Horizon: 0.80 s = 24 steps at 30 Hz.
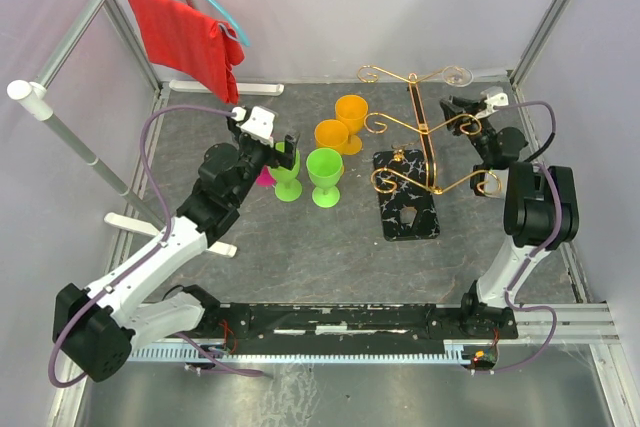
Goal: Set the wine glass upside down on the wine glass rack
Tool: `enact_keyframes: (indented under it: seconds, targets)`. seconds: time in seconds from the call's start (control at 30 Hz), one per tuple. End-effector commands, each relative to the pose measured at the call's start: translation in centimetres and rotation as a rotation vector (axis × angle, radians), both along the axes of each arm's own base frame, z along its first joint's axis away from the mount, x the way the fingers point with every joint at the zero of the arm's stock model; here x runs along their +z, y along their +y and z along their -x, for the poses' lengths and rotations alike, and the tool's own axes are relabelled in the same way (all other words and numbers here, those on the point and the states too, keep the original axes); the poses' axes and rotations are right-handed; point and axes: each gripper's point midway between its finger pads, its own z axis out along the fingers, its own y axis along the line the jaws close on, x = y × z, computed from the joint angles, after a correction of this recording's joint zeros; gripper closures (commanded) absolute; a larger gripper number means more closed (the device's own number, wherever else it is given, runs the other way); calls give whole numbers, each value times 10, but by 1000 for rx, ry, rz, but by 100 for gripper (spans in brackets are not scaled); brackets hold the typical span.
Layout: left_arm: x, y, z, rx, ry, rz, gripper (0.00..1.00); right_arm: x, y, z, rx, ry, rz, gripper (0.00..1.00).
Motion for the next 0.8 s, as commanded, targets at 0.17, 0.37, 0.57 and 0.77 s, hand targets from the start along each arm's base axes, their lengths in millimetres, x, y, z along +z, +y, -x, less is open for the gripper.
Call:
enact_keyframes:
  seconds: [0.17, 0.37, 0.57, 0.77]
  targets:
    - [42, -3, -8, 4, 5, 93, 1, 14, -5, 14, -64, -79, 23, 53]
    - [44, -11, -11, -19, 68, 96, 1, 11, -28, 15, -123, -53, -20, 52]
    - [43, -8, -26, -10, 123, 100, 1, 15, -101, 23, -293, -24, -145, 47]
    - [21, 3, -61, 12, 249, 102, 1, 19, -152, 50, -567, 1, -122, 38]
